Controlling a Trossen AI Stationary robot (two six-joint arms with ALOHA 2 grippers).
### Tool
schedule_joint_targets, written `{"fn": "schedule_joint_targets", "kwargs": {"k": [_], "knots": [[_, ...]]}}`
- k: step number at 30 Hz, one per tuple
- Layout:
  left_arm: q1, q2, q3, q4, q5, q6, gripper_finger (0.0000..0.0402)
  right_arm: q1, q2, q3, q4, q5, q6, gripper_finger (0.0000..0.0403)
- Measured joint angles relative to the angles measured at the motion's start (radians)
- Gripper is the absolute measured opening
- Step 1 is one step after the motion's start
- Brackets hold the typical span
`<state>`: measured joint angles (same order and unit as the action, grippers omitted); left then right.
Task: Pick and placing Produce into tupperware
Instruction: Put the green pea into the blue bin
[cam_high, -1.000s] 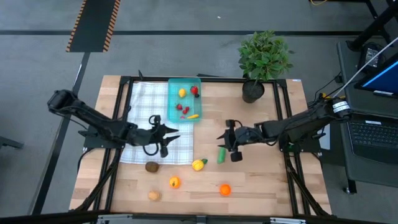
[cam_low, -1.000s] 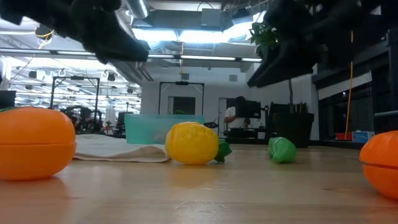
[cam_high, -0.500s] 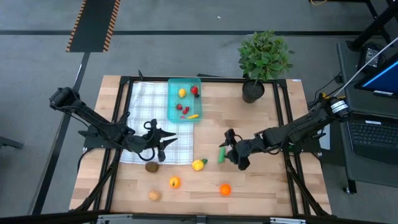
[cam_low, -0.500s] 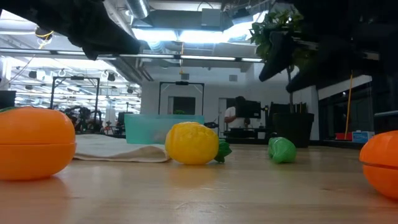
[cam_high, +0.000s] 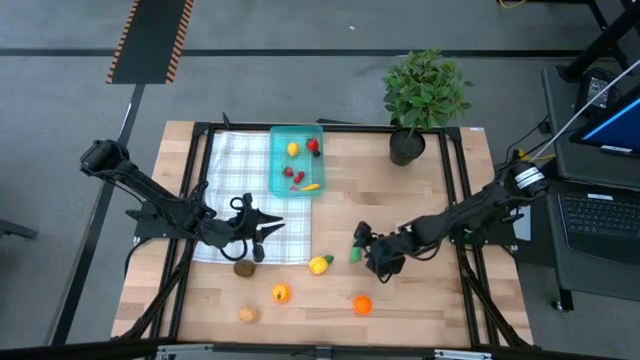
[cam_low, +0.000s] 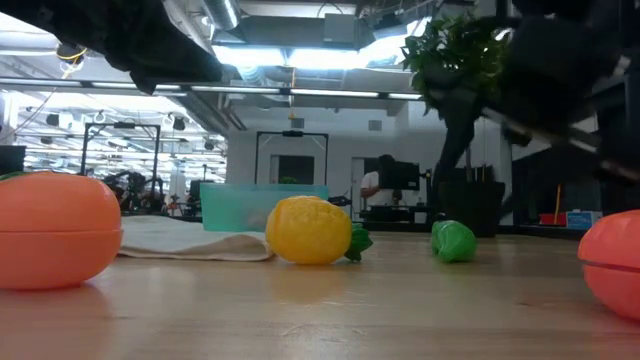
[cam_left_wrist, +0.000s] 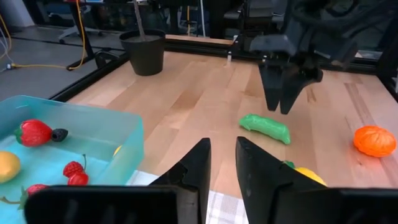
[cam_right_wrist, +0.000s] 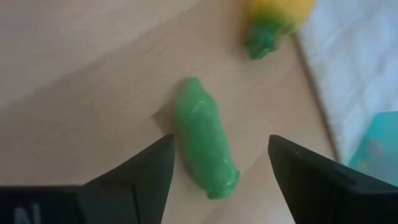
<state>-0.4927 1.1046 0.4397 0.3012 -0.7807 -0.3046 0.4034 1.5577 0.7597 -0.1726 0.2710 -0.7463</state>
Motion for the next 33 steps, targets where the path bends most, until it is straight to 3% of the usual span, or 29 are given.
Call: {"fn": "schedule_joint_targets", "kwargs": {"k": [26,33], "knots": [[0.000,0.000,0.000,-0.020,0.000,0.002,0.0023,-0.079,0.107,0.000,0.046,-0.020,-0.104,0.0260],[0.000,0.000,0.000,-0.024,0.000,0.023,0.0010,-0.138,0.107,0.000,0.054,-0.098,-0.097,0.0260]]}}
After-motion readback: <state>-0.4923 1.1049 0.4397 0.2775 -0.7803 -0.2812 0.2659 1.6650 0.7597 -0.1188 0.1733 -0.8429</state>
